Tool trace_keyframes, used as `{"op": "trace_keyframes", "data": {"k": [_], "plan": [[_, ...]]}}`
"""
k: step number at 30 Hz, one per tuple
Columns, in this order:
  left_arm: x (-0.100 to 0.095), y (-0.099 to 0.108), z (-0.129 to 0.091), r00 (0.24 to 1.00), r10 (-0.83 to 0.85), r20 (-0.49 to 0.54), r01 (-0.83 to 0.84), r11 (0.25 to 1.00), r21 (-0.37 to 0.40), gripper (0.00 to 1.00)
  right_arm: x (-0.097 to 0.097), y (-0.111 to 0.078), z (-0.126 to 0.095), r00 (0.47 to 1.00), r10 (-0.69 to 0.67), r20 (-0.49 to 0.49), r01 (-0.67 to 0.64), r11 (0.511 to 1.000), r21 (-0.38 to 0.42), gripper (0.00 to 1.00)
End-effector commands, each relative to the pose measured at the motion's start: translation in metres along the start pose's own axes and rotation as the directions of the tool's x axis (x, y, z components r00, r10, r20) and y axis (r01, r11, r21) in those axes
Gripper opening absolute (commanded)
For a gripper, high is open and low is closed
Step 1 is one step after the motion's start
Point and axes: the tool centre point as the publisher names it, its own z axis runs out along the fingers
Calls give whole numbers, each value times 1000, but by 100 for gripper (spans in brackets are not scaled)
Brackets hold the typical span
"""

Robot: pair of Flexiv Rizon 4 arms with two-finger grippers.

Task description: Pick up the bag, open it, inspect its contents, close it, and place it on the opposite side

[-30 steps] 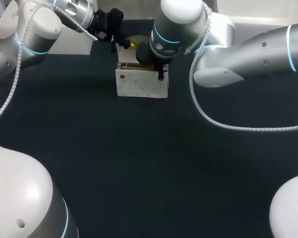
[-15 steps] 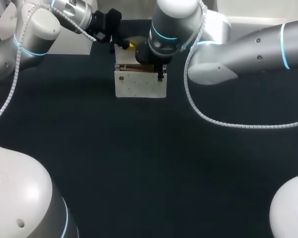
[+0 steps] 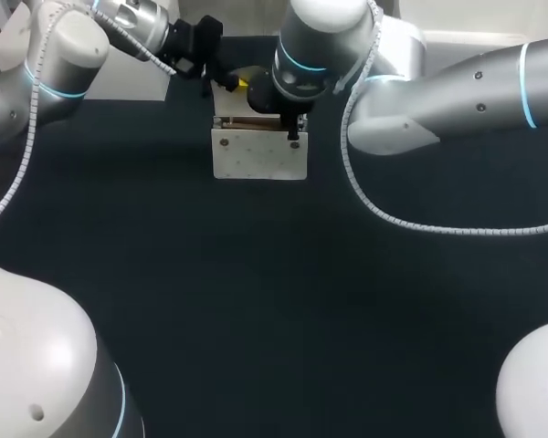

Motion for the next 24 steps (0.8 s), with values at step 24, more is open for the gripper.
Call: {"op": "trace_keyframes", "data": {"k": [24], "plan": [[-6, 1, -6, 991, -79, -104, 85, 995, 51, 0, -3, 0, 1, 994, 12, 110, -13, 1000, 12, 0]]}}
